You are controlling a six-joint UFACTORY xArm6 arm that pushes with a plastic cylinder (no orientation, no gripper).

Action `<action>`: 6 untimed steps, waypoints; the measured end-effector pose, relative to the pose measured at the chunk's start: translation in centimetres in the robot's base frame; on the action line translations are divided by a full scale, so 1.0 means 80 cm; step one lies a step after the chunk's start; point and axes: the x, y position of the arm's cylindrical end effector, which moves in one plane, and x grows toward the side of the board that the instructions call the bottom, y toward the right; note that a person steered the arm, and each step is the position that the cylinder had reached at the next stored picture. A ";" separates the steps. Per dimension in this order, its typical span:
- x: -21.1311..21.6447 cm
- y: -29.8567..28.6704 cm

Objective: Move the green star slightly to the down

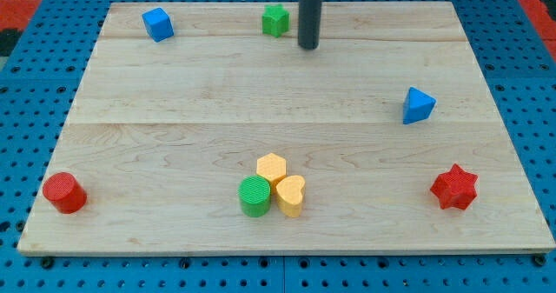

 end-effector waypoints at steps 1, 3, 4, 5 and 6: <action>-0.073 -0.017; 0.038 -0.103; 0.084 -0.093; 0.010 -0.097; 0.008 -0.037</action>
